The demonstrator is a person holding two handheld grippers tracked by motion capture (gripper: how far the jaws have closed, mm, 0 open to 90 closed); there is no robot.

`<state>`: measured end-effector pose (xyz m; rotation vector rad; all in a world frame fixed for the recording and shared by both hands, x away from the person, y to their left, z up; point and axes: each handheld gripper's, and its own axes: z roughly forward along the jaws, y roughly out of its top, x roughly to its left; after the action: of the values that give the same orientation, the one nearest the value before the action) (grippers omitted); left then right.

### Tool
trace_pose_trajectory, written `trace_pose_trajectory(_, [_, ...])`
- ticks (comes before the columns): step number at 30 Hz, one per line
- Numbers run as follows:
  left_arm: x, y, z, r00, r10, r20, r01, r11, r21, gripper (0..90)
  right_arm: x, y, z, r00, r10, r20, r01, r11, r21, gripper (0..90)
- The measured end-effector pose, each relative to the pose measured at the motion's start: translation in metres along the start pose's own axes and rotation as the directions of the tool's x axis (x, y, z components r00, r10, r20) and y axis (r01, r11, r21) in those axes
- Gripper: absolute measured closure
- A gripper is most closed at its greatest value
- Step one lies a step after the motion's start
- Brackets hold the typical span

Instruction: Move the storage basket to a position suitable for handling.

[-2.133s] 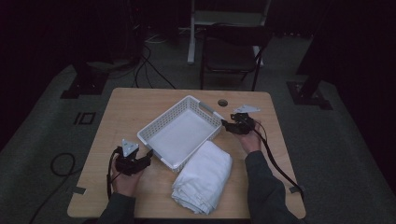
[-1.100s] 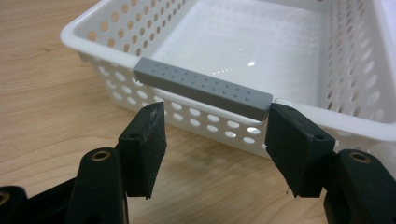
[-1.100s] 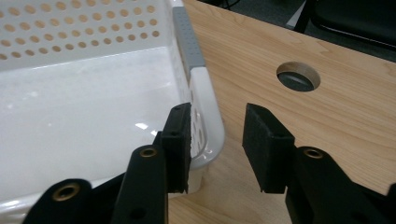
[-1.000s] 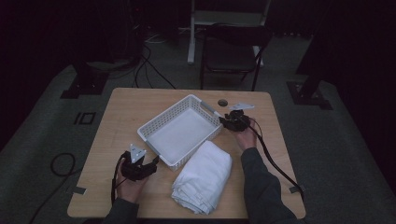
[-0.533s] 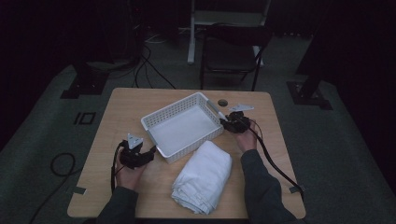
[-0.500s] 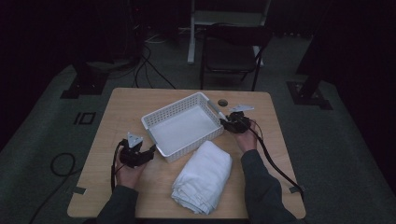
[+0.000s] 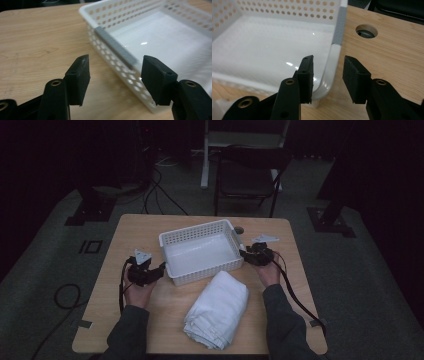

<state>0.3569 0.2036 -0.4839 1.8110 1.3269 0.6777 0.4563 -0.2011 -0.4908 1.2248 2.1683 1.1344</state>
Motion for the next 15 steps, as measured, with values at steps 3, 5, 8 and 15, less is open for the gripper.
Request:
trace_pose_trajectory(3, [-0.006,-0.005,-0.007,0.9994,0.006,0.035,-0.006,1.0,0.001,37.4,-0.001,0.002,0.002,0.9999,0.009,0.005,-0.009,1.0,0.0,59.7])
trace_pose_trajectory(5, [-0.009,-0.009,-0.009,0.9988,0.008,0.048,-0.009,0.9999,0.009,37.0,-0.001,0.003,0.003,1.0,0.007,0.007,-0.007,1.0,0.0,59.7])
trace_pose_trajectory(8, [-0.014,-0.014,-0.01,0.998,0.021,0.059,-0.022,0.9996,0.019,36.9,0.001,0.005,0.006,0.9999,0.007,0.008,-0.007,1.0,0.003,59.7])
trace_pose_trajectory(15, [-0.018,-0.017,-0.011,0.9959,0.045,0.079,-0.048,0.9983,0.032,37.0,0.002,0.008,0.011,0.9999,0.009,0.014,-0.009,1.0,0.01,60.2])
